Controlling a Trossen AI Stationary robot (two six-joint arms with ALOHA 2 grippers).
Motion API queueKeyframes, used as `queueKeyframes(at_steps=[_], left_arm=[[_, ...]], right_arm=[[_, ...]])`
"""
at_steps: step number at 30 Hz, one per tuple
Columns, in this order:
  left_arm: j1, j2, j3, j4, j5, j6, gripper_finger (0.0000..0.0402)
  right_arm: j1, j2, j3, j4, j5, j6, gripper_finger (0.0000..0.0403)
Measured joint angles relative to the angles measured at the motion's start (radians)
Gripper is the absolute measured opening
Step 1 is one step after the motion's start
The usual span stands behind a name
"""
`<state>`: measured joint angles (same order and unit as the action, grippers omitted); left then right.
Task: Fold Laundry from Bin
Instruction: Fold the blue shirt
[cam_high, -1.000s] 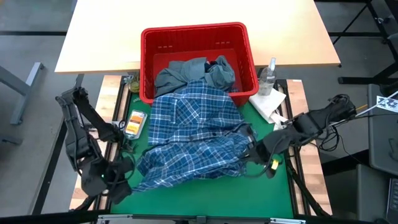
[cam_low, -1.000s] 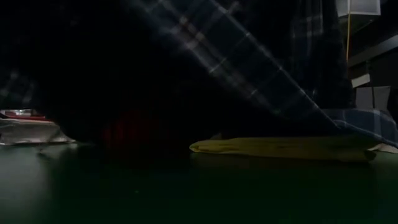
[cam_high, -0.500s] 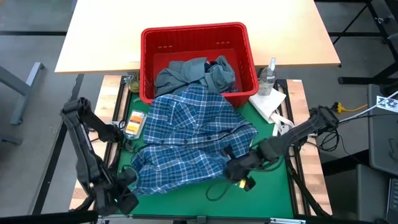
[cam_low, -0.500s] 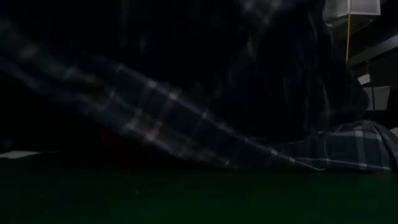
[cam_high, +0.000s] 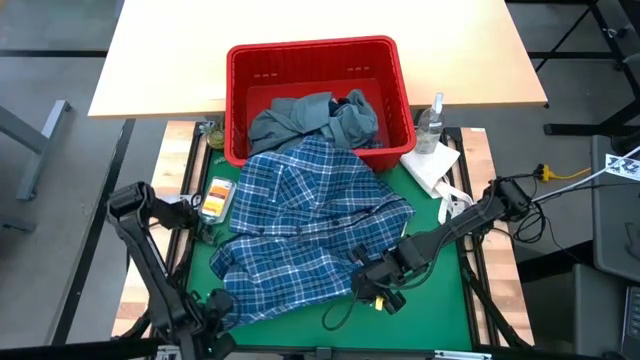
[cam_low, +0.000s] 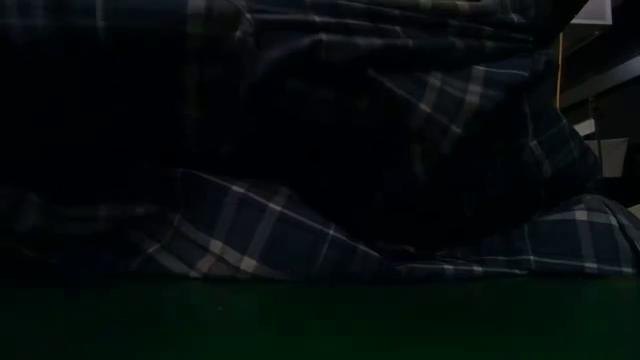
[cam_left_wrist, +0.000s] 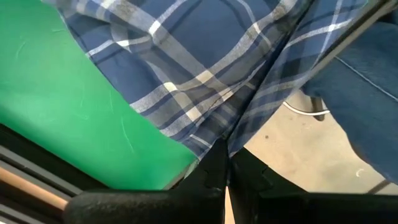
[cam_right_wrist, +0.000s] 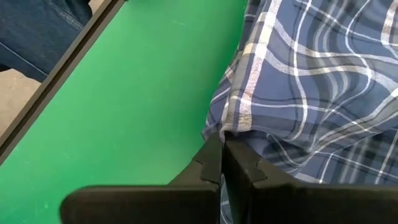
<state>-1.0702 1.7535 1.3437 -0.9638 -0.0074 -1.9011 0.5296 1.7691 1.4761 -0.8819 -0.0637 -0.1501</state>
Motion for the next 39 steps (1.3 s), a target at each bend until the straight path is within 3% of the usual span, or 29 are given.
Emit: queueKeyframes(at_steps=[5, 11, 18, 22, 26, 33, 39], left_arm=[[0.0, 0.003, 0.0, -0.001, -0.006, 0.0, 0.0016], [-0.001, 0.003, 0.0, -0.009, -0.017, 0.0, 0.0073], [0.0, 0.003, 0.0, -0.008, -0.047, 0.084, 0.0123], [0.0, 0.003, 0.0, -0.008, -0.146, 0.201, 0.0127], [0.018, 0.003, 0.0, -0.008, -0.265, 0.311, 0.0127], [0.135, 0.002, 0.0, -0.008, -0.558, 0.576, 0.0127], [0.314, 0.001, 0.0, -0.008, -0.573, 0.842, 0.0127]], right_arm=[[0.0, 0.0, 0.0, 0.005, -0.001, 0.013, 0.0005], [0.0, 0.0, -0.001, 0.002, -0.011, 0.016, 0.0014], [-0.001, 0.0, -0.001, -0.009, -0.016, 0.016, 0.0102], [-0.026, -0.002, 0.007, -0.064, -0.06, 0.015, 0.0147], [-0.058, -0.011, 0.062, -0.191, -0.083, 0.02, 0.0167], [-0.09, -0.016, 0.267, -0.423, 0.098, -0.097, 0.017], [-0.127, -0.017, 0.45, -0.618, 0.241, -0.25, 0.017]])
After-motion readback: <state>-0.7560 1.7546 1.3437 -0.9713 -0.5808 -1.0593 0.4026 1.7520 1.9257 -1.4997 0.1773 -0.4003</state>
